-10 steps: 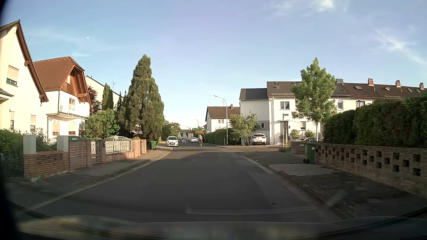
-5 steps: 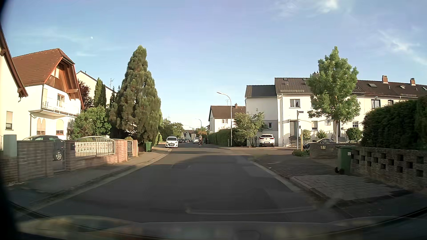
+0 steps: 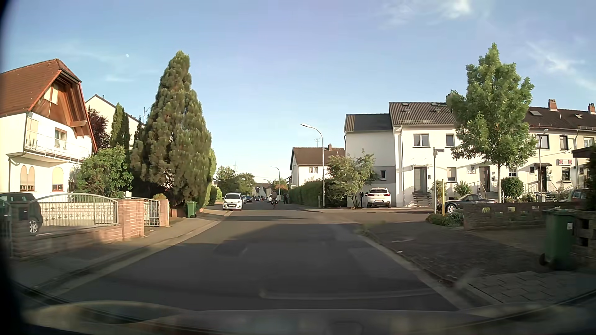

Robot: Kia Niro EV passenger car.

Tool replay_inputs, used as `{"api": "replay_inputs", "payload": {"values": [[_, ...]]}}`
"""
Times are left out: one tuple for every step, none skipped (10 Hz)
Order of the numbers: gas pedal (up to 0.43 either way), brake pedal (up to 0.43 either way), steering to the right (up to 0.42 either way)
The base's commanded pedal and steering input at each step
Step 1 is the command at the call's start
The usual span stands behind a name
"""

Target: Follow the waypoints while adhering to traffic rules and regulations

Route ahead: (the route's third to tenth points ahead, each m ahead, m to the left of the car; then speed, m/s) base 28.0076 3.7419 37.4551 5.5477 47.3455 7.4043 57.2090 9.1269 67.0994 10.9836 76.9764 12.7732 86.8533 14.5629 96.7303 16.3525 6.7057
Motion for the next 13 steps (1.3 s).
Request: {"api": "replay_inputs", "payload": {"values": [[0.000, 0.030, -0.005], [0.000, 0.030, -0.007], [0.000, 0.030, -0.012], [0.000, 0.030, -0.015], [0.000, 0.030, -0.018], [0.000, 0.030, -0.023], [0.000, 0.030, -0.029], [0.000, 0.030, -0.033], [0.000, 0.030, -0.033], [0.000, 0.030, -0.031], [0.000, 0.030, -0.031], [0.000, 0.030, -0.031], [0.000, 0.030, -0.030]]}}
